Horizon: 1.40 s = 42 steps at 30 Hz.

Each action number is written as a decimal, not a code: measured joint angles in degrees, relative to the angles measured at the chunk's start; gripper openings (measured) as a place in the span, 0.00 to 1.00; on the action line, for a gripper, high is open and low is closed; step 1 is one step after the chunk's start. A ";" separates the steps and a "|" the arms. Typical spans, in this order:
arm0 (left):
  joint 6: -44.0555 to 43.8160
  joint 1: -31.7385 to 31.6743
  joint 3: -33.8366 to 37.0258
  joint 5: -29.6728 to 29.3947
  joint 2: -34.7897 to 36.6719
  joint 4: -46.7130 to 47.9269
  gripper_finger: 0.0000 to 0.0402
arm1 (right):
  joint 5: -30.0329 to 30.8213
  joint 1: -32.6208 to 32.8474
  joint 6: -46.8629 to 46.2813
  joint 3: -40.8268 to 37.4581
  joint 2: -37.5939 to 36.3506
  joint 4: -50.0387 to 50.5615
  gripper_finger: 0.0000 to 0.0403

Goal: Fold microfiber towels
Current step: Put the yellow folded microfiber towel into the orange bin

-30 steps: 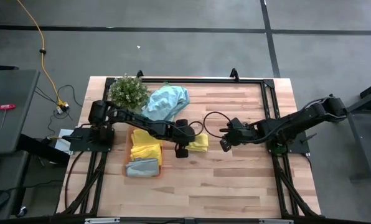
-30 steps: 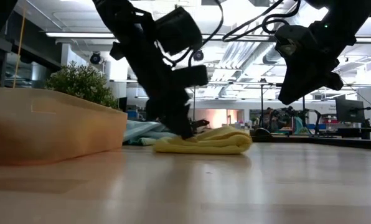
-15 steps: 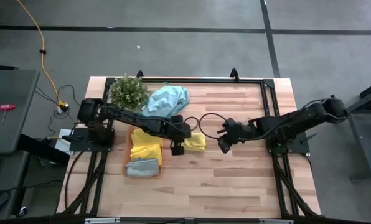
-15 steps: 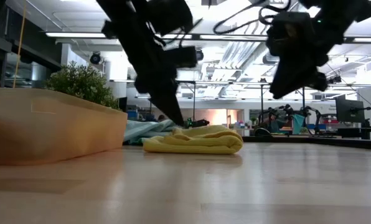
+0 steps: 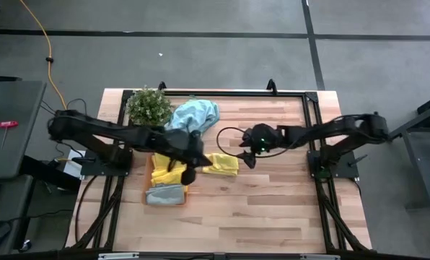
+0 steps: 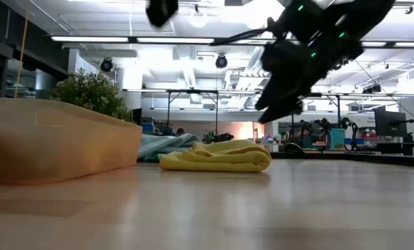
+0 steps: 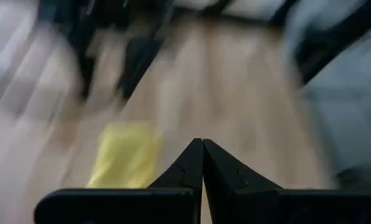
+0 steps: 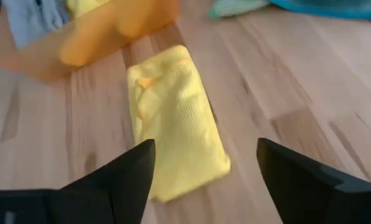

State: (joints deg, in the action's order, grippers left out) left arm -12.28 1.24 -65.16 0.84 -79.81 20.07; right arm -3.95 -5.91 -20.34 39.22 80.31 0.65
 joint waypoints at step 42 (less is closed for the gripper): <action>-16.06 11.87 0.03 -32.25 26.85 1.92 0.00 | -6.14 4.42 9.08 20.81 28.61 14.52 0.03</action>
State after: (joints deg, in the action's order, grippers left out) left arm -28.34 13.10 -65.12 -31.41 -52.96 21.99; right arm -10.10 -1.50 -11.26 60.03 108.92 15.17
